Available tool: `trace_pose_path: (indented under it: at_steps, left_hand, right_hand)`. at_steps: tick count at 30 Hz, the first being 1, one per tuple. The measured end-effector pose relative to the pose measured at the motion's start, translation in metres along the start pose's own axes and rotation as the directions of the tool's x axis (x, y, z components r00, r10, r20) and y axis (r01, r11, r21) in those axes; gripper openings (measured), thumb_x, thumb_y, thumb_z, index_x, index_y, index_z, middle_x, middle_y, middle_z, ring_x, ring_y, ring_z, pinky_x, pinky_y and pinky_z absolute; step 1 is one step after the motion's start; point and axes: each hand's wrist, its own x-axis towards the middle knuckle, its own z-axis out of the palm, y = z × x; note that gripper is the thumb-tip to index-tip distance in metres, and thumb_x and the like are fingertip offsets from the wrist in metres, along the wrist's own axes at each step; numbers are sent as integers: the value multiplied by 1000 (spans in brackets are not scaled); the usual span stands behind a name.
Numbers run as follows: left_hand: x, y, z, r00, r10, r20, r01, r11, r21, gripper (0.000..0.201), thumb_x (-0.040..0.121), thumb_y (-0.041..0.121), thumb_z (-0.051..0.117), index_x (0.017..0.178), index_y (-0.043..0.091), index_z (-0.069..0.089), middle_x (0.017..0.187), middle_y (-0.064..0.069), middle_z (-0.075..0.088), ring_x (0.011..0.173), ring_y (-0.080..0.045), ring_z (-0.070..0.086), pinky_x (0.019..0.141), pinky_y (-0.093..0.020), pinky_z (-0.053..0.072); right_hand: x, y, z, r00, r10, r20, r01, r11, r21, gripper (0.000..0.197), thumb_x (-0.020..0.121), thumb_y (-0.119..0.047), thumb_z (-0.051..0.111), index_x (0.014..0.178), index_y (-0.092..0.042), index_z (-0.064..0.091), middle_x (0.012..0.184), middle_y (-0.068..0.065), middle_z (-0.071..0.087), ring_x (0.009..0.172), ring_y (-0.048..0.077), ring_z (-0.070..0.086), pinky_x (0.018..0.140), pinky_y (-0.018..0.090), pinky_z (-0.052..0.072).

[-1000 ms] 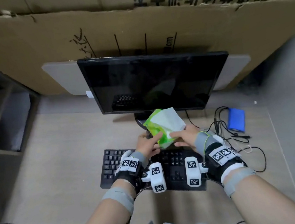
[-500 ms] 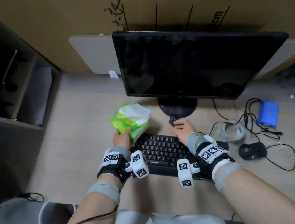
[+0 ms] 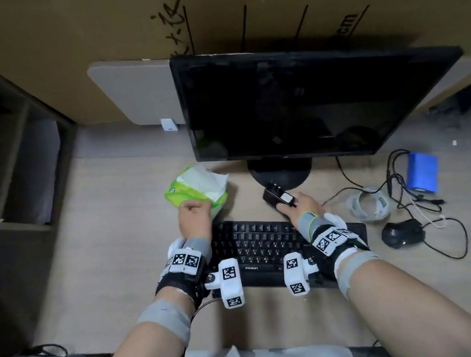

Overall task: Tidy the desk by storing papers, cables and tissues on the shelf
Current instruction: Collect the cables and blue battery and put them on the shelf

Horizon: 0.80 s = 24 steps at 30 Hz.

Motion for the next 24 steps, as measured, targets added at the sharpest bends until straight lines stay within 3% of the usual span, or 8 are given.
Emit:
trace_pose_path:
  at_steps: [2, 4, 6, 9, 13, 18, 22, 24]
  left_hand:
    - [-23, 8, 20, 958, -78, 276, 75, 997, 24, 36, 75, 35, 79, 94, 20, 53, 75, -3, 62, 64, -19, 54, 61, -28, 42]
    - [-53, 14, 43, 846, -128, 518, 128, 991, 37, 47, 73, 48, 80, 104, 22, 56, 80, -3, 63, 69, -14, 57, 66, -28, 45]
    - [-83, 16, 66, 797, -46, 603, 117, 990, -79, 41, 73, 46, 81, 98, 19, 64, 76, -3, 63, 64, -14, 57, 59, -23, 44]
    - [-107, 22, 80, 875, 36, 483, 127, 945, -300, 16, 88, 21, 70, 99, 9, 67, 86, -11, 70, 70, -20, 67, 59, -27, 56]
    - [-101, 32, 73, 951, -104, 293, 255, 799, -544, 25, 82, 27, 72, 95, 10, 60, 70, -4, 64, 65, -22, 65, 67, -34, 59]
    - [-86, 41, 49, 980, -153, 130, 198, 627, -754, 23, 91, 29, 61, 92, 17, 42, 49, 1, 44, 34, -11, 35, 38, -18, 34]
    - [-98, 40, 50, 948, -118, 295, 306, 593, -745, 18, 100, 19, 49, 83, 14, 47, 54, 2, 48, 33, -6, 34, 34, -16, 27]
    - [-112, 38, 53, 863, -84, 498, 429, 643, -634, 27, 104, 21, 43, 77, 14, 48, 56, 5, 45, 33, -3, 34, 31, -14, 28]
  right_hand:
    - [-10, -10, -8, 995, -90, 35, 82, 981, 176, 49, 64, -69, 66, 104, -40, 65, 96, -16, 73, 91, 13, 67, 92, 36, 49]
    - [-21, -19, -20, 969, -230, 94, 181, 911, 371, 36, 65, -49, 77, 99, -39, 69, 78, -19, 72, 76, 6, 65, 82, 32, 51]
    - [-26, -15, -33, 921, -362, 144, 276, 867, 416, 36, 60, -30, 78, 92, -40, 66, 78, -13, 72, 76, 11, 66, 83, 36, 54]
    - [-32, 0, -50, 904, -394, 164, 309, 870, 385, 45, 61, -30, 81, 99, -33, 57, 80, -7, 73, 78, 17, 66, 86, 37, 54]
    - [-33, 38, -74, 941, -288, 176, 235, 934, 269, 36, 65, -48, 81, 83, -23, 63, 61, -11, 66, 57, 13, 56, 68, 29, 51]
    - [-30, 77, -107, 986, -169, -15, 169, 981, 99, 39, 78, -47, 67, 58, -17, 53, 50, -2, 46, 59, 21, 48, 52, 25, 32]
    - [-35, 66, -116, 974, -212, 78, 198, 967, 159, 31, 83, -35, 64, 60, -14, 61, 46, -2, 48, 57, 23, 50, 58, 27, 38]
    - [-44, 48, -118, 954, -251, 163, 224, 960, 170, 30, 82, -31, 65, 57, -14, 59, 43, -2, 44, 52, 22, 43, 56, 27, 36]
